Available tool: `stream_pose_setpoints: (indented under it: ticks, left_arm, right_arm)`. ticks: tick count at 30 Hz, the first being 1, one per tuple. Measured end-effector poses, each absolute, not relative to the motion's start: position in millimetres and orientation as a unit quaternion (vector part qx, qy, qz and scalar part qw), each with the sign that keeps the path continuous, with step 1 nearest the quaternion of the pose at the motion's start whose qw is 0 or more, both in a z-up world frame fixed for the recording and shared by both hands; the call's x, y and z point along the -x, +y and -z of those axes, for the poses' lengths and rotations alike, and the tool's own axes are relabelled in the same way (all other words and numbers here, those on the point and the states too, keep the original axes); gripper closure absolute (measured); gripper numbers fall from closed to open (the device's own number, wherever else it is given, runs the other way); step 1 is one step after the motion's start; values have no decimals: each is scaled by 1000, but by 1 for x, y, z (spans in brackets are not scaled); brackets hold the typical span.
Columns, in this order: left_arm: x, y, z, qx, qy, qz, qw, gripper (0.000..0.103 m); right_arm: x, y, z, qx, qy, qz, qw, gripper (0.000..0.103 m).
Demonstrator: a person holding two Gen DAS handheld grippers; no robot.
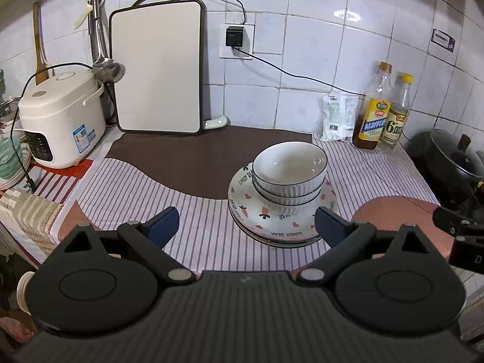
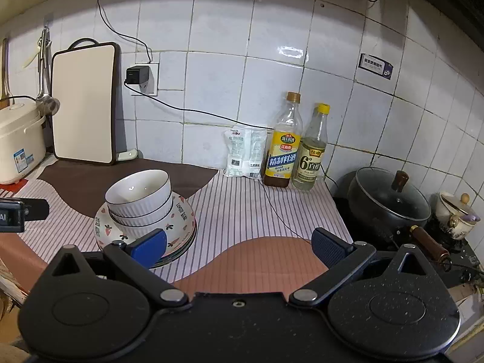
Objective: Organize plates and bowls
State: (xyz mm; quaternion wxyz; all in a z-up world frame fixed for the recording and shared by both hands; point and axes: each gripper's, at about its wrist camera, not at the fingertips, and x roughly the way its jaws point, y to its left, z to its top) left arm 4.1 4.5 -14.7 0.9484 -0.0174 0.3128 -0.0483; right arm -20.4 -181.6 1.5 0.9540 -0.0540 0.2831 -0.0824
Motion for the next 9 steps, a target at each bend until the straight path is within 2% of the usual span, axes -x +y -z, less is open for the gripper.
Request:
stream_pose_setpoints:
  ticks: [9]
  left_arm:
    - [-3,2,13,9,308,54,950,6]
  right_arm:
    - [20,-180,0,56,282,86,954,0]
